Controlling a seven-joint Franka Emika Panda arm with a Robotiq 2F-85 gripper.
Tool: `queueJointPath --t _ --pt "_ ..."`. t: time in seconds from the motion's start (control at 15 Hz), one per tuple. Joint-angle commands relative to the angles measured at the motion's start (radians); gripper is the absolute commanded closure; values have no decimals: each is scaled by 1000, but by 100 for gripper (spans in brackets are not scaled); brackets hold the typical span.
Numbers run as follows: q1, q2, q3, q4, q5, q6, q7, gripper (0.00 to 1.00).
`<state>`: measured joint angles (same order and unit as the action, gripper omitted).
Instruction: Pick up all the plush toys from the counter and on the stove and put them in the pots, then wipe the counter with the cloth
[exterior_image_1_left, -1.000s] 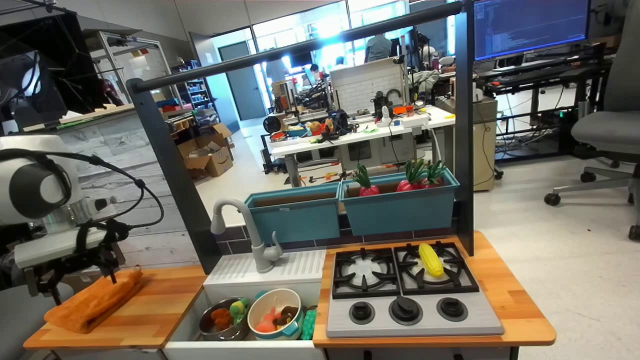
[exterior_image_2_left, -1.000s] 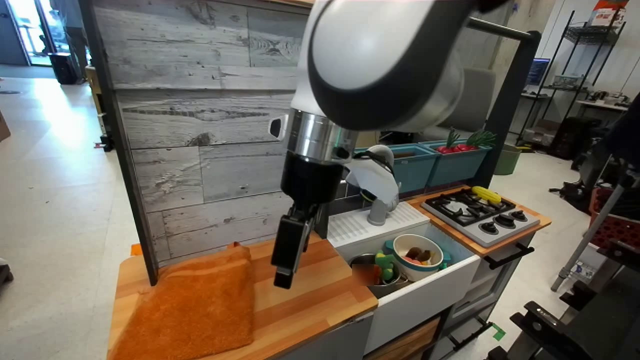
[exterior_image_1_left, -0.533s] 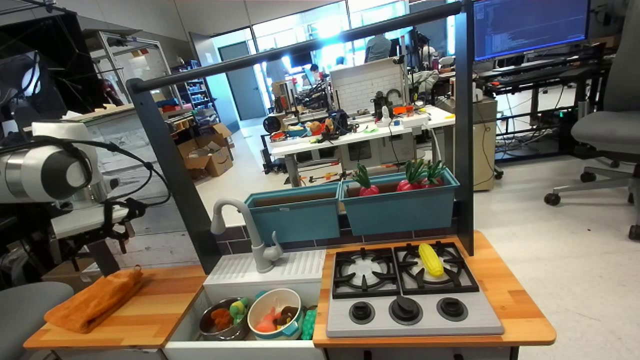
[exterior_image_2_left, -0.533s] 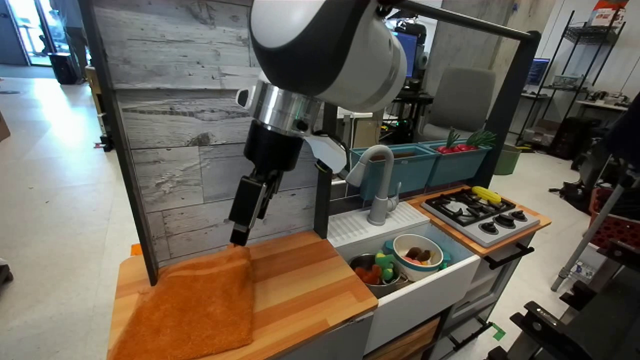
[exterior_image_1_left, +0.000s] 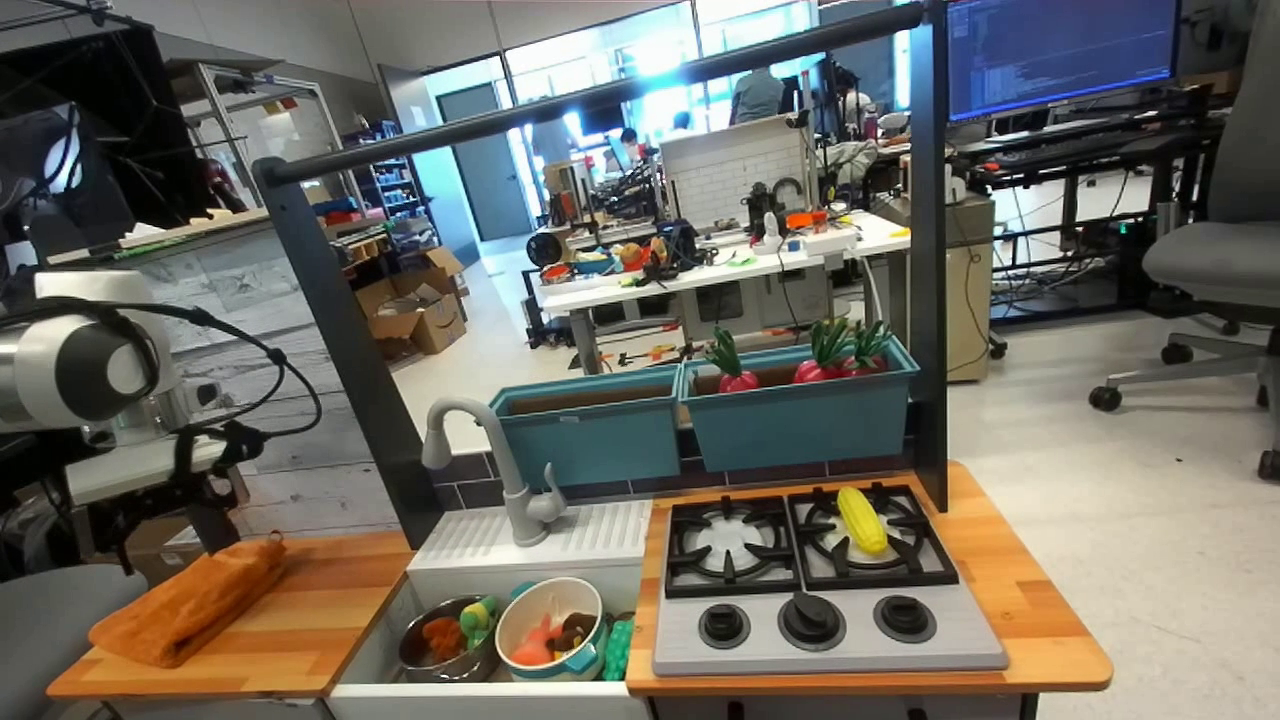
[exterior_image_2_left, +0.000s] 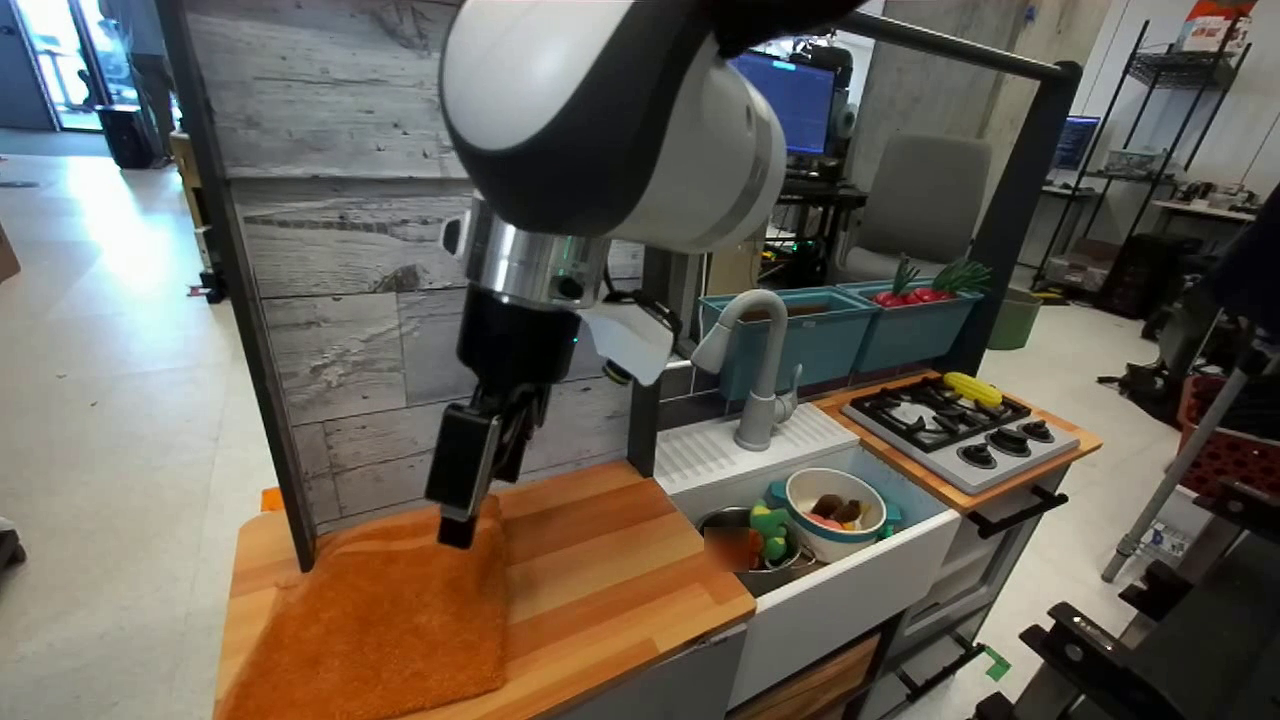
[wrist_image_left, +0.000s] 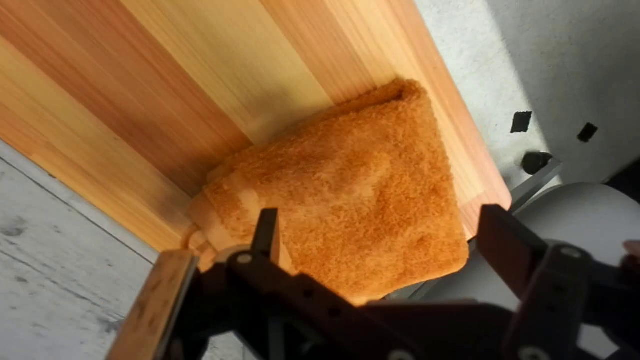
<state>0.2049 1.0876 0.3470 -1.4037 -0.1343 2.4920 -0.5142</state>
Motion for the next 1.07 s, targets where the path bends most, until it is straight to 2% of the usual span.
queueJointPath --t 0.0,0.13,0.27,0.33,0.53,1.0 --pt "150 65 -85 139 -58 -47 85 0" --pt "231 121 -154 236 -104 -65 144 0" --pt "264 189 -181 341 -91 -113 183 0" --pt "234 99 -151 186 -79 -48 158 0" --pt "259 162 -174 277 -79 -71 171 0" --pt "238 292 -133 393 -56 -201 139 0"
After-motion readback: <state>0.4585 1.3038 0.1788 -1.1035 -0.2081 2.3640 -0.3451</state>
